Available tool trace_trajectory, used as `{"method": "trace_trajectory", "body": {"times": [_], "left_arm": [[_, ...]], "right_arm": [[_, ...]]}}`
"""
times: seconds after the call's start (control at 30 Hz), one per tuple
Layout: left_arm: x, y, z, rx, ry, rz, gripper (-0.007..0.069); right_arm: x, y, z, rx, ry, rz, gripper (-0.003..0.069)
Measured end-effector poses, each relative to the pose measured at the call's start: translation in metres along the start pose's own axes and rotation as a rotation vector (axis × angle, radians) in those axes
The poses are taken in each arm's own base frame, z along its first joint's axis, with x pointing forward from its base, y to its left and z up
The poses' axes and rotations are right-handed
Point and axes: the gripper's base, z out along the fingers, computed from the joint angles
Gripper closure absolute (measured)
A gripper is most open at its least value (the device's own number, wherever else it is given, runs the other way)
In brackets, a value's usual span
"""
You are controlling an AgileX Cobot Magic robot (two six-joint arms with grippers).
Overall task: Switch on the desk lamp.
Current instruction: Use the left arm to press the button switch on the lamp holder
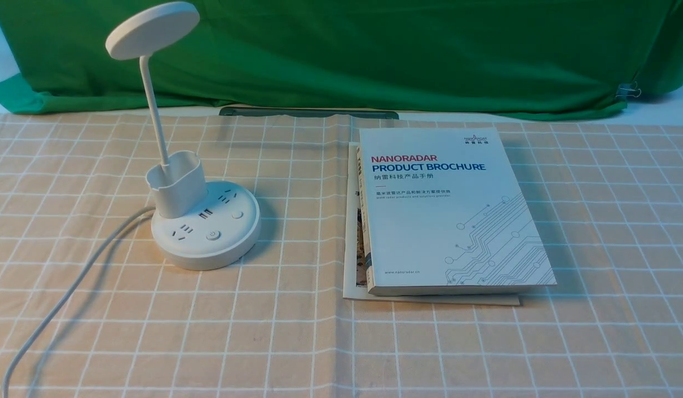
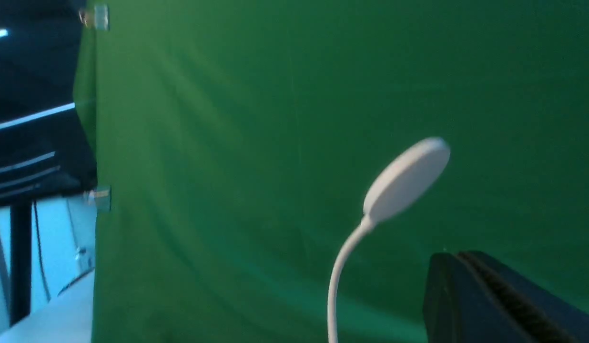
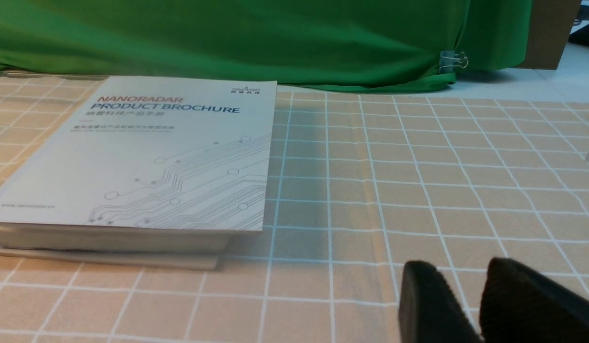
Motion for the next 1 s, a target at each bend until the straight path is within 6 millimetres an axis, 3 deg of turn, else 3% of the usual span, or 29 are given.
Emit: {"method": "trace_trajectory", "body": {"times": [0.1, 0.13, 0.2, 0.23, 0.27, 0.3, 0.33, 0.43, 0.47, 0.53, 0.67, 0.7, 0.77, 0.83, 1.0], "left_arm": [[-0.026, 0.0, -0.003, 0.029, -0.277, -0.167, 0.0623], [-0.027, -0.001, -0.003, 0.031, -0.286, -0.176, 0.0623], [-0.056, -0.003, 0.003, 0.066, -0.329, -0.257, 0.0623], [-0.057, -0.003, 0.004, 0.066, -0.31, -0.26, 0.0623], [-0.073, -0.004, 0.01, 0.073, -0.289, -0.255, 0.0623], [-0.093, -0.005, 0.026, 0.054, -0.151, -0.232, 0.0623], [-0.102, -0.005, 0.034, 0.045, -0.109, -0.219, 0.0623], [-0.107, -0.003, 0.058, 0.001, 0.078, -0.195, 0.0623], [-0.1, -0.002, 0.076, -0.022, 0.192, -0.195, 0.0623], [-0.085, -0.001, 0.093, -0.043, 0.299, -0.22, 0.0623], [-0.029, -0.002, 0.122, -0.123, 0.646, -0.361, 0.0623], [-0.023, -0.002, 0.123, -0.125, 0.689, -0.362, 0.0623], [0.016, -0.011, 0.126, -0.106, 0.985, -0.394, 0.0623], [0.04, -0.021, 0.124, -0.028, 1.18, -0.391, 0.0623], [0.08, -0.055, 0.128, 0.166, 1.424, -0.456, 0.0623]], "right_arm": [[0.0, 0.0, 0.0, 0.0, 0.0, 0.0, 0.0418], [0.0, 0.0, 0.0, 0.0, 0.0, 0.0, 0.0418], [0.0, 0.0, 0.0, 0.0, 0.0, 0.0, 0.0418], [0.0, 0.0, 0.0, 0.0, 0.0, 0.0, 0.0418], [0.0, 0.0, 0.0, 0.0, 0.0, 0.0, 0.0418], [0.0, 0.0, 0.0, 0.0, 0.0, 0.0, 0.0418], [0.0, 0.0, 0.0, 0.0, 0.0, 0.0, 0.0418], [0.0, 0.0, 0.0, 0.0, 0.0, 0.0, 0.0418], [0.0, 0.0, 0.0, 0.0, 0.0, 0.0, 0.0418], [0.0, 0.0, 0.0, 0.0, 0.0, 0.0, 0.0418], [0.0, 0.0, 0.0, 0.0, 0.0, 0.0, 0.0418], [0.0, 0.0, 0.0, 0.0, 0.0, 0.0, 0.0418], [0.0, 0.0, 0.0, 0.0, 0.0, 0.0, 0.0418], [0.0, 0.0, 0.0, 0.0, 0.0, 0.0, 0.0418], [0.0, 0.0, 0.0, 0.0, 0.0, 0.0, 0.0418]]}}
